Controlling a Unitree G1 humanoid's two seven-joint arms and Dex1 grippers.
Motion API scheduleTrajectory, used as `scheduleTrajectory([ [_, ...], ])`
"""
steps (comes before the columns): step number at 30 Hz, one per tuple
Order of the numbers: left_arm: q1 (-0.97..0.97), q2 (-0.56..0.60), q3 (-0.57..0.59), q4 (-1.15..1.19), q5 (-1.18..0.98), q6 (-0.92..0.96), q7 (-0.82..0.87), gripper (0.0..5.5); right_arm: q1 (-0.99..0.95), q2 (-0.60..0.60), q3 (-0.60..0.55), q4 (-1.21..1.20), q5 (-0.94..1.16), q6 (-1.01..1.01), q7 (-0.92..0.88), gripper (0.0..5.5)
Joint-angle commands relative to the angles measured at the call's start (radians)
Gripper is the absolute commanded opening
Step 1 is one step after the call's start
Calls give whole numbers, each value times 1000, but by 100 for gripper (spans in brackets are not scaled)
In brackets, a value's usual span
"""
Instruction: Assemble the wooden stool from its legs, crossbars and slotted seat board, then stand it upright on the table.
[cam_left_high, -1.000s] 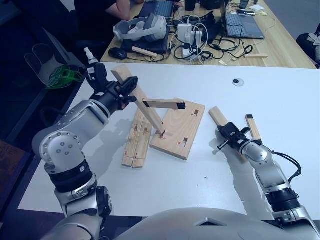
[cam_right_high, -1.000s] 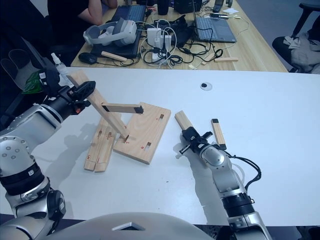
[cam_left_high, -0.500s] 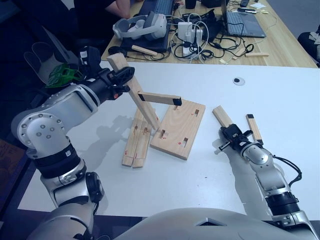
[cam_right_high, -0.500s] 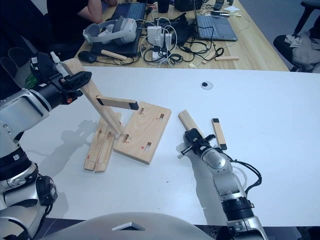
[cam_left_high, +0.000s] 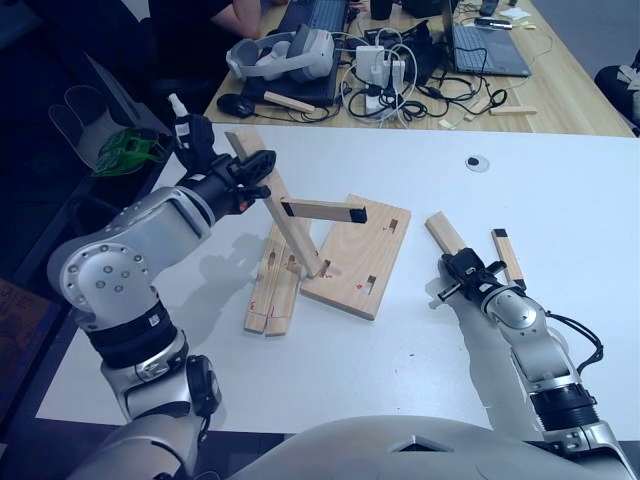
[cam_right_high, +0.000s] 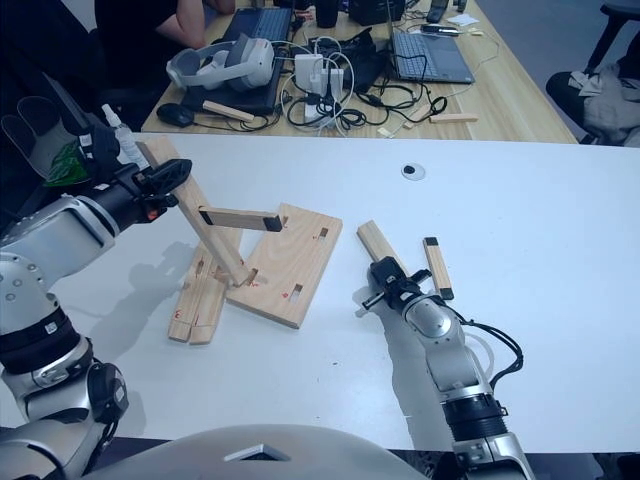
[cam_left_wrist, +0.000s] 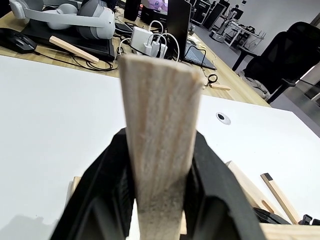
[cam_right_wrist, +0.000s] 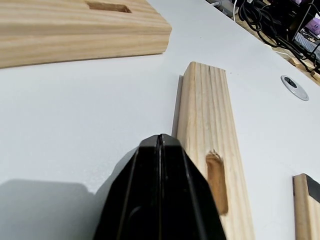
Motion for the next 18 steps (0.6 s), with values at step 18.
scheduleTrajectory([
  [18,-77,-84,96,92,-91,106,139,101,-4,11,0,11,2,2,-3,0],
])
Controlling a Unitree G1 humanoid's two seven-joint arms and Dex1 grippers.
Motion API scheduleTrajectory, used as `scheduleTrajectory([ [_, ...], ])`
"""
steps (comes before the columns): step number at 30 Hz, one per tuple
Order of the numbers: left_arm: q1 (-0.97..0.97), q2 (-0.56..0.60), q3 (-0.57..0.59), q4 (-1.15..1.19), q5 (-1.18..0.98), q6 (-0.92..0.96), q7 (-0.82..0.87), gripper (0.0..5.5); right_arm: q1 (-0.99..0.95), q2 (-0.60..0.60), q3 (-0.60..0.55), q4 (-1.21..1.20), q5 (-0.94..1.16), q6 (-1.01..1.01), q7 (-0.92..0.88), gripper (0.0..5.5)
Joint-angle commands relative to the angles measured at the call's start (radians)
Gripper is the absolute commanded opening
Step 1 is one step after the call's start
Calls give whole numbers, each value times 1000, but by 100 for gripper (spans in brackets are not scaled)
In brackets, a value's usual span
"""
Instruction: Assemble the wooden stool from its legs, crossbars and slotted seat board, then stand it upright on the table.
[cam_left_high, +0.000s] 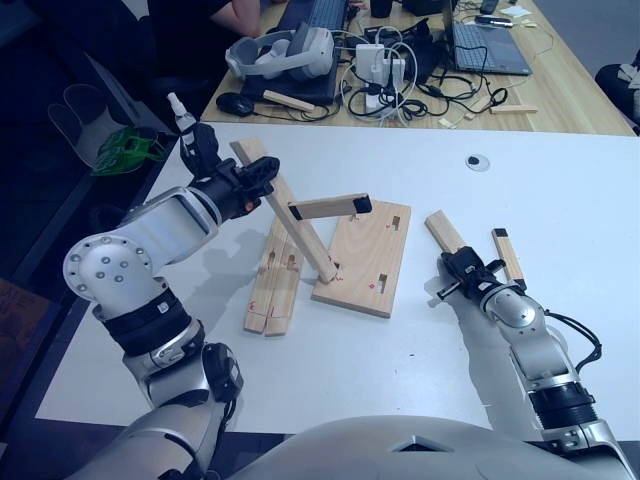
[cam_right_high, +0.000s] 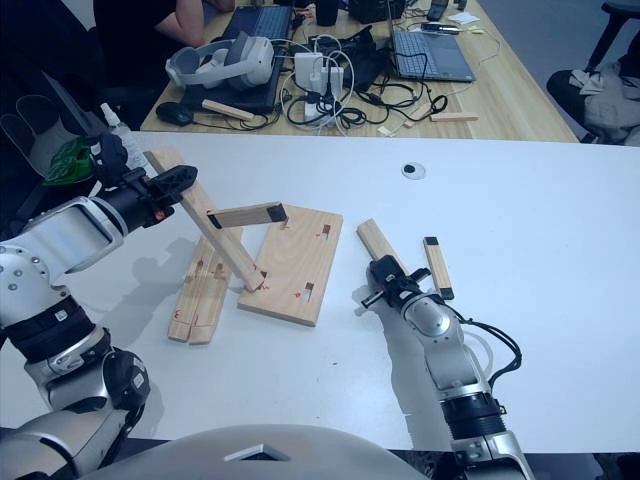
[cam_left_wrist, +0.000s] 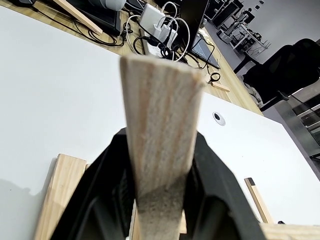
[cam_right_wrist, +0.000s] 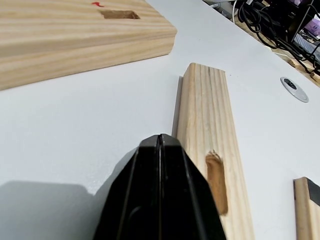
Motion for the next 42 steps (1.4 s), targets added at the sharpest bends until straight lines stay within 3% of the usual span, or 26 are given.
scheduleTrajectory([
  [1,-5,-3,-17,-10,8,3,10,101,2,5,0,6,3,8,1,0],
  [9,72,-39,-106,-99,90,-55,24,101,-23,4,10,26,4,-10,15,0],
  [16,132,-37,-273,-136,285,-235,-15,101,-59,8,13,69,10,-41,32,0],
  [42,496,-195,-620,-62,860,-1173,-336,101,-174,-30,15,203,12,-123,138,0],
])
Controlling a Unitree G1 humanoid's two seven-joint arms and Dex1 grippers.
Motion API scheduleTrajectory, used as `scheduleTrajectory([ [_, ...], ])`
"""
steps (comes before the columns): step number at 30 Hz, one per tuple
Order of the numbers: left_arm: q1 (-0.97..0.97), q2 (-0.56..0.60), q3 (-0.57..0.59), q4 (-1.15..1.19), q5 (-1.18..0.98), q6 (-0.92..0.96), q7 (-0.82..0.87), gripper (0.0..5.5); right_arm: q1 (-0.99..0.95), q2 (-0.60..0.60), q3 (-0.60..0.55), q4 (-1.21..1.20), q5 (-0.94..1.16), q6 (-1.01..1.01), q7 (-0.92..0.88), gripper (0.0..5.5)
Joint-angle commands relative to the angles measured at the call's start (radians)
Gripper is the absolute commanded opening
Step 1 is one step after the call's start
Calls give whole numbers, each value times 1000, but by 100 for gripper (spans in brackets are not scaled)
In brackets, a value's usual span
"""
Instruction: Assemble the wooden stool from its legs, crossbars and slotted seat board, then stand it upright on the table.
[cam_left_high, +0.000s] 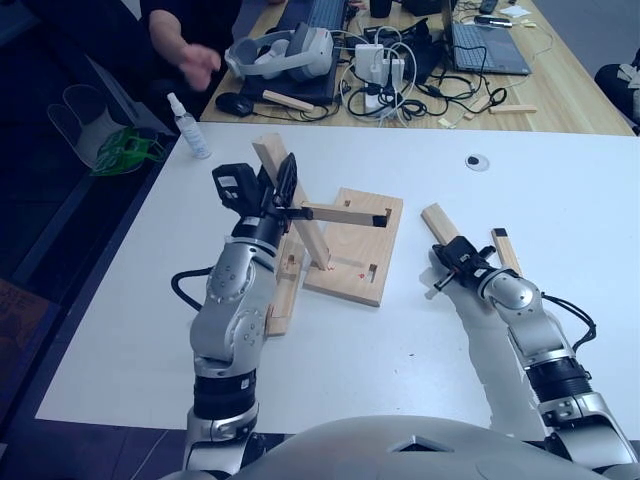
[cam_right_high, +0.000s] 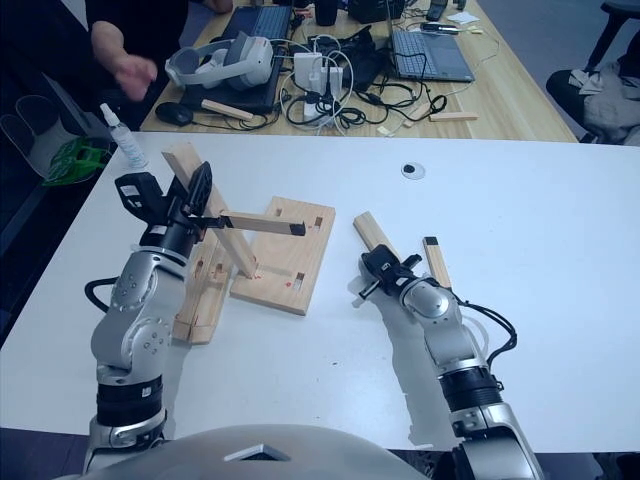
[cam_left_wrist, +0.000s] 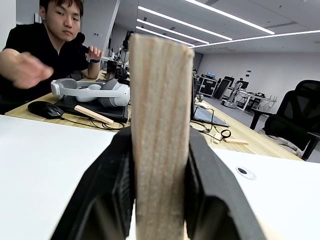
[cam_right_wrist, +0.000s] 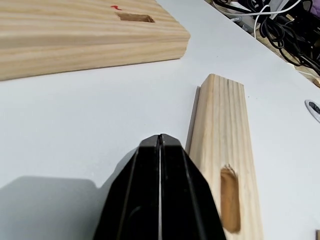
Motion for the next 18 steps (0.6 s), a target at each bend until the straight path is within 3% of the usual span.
scheduleTrajectory([
  [1,71,-10,-74,70,122,-127,-30,101,-34,-17,6,25,-8,-20,15,0],
  [14,-212,-139,-39,617,294,-573,40,101,-97,-17,17,93,-9,-70,27,0],
  [18,-176,-176,-18,606,246,-506,45,101,-103,-16,21,103,-10,-80,28,0],
])
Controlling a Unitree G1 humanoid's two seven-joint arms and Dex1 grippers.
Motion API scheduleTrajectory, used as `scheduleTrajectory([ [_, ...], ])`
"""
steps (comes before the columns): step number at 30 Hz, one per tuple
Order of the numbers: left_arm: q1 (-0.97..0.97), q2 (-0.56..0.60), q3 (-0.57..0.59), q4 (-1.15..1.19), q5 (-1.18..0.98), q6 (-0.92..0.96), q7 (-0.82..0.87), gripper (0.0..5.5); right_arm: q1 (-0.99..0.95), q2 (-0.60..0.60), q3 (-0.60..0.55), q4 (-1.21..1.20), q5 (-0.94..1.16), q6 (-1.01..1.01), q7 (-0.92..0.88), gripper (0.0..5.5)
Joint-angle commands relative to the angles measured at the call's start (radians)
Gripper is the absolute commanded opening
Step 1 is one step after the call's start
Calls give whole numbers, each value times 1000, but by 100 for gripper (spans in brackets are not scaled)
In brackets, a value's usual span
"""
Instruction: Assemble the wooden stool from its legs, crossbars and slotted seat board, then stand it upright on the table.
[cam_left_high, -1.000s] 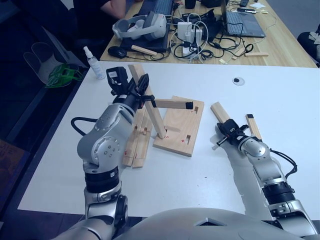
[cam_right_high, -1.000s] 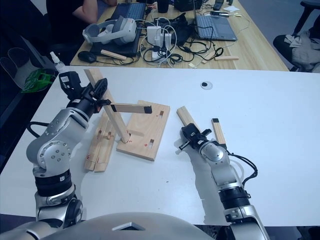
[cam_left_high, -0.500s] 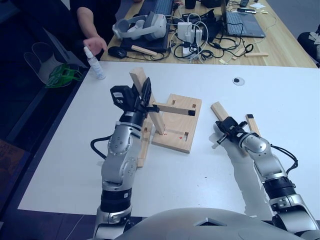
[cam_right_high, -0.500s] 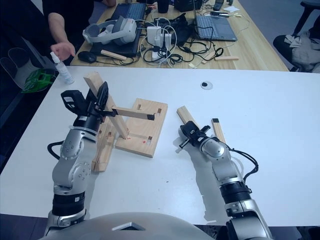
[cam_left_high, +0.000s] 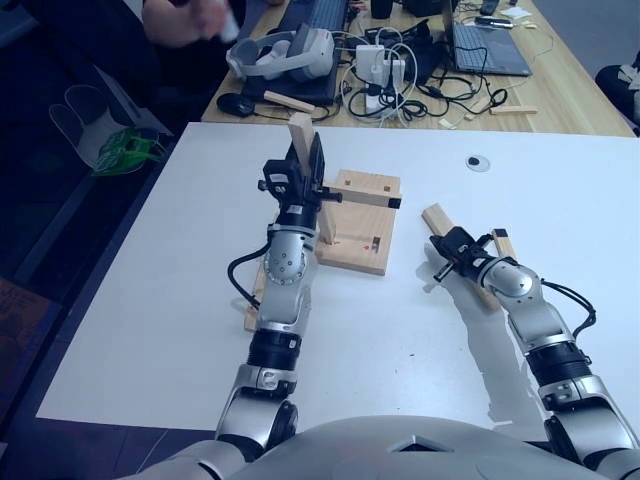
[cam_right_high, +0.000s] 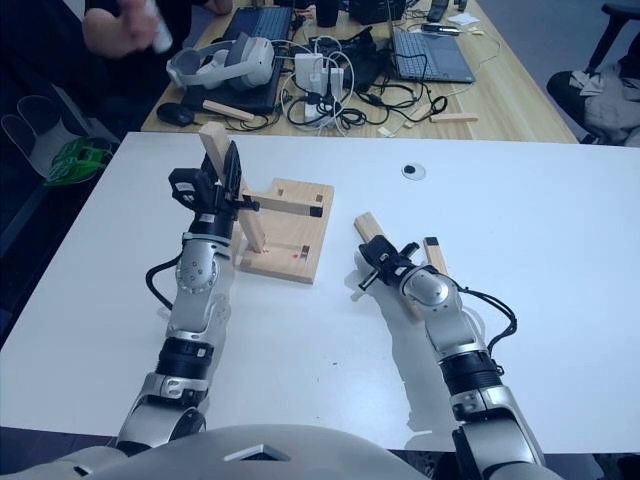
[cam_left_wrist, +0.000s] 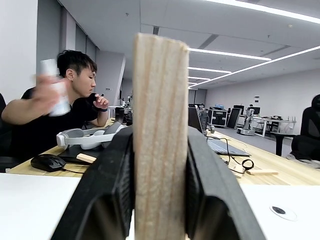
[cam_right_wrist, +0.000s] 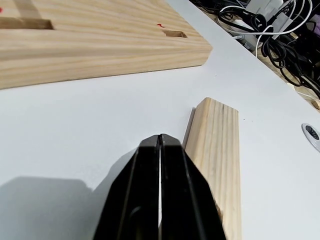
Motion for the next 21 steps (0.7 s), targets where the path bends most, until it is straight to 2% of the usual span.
scheduleTrajectory([
  [1,92,-32,8,-47,-52,147,-5,101,-12,1,6,6,-7,-10,4,0],
  [6,210,6,-4,-271,-110,361,-39,101,-7,3,5,4,-1,-10,-1,0],
  [17,299,82,-67,-427,-67,448,-127,101,2,6,-4,11,10,-6,-5,0],
  [20,296,86,-80,-446,-30,387,-125,101,-1,8,-5,19,13,-2,-2,0],
  [21,297,82,-82,-457,-22,359,-123,130,-2,8,-5,23,15,-1,0,0],
])
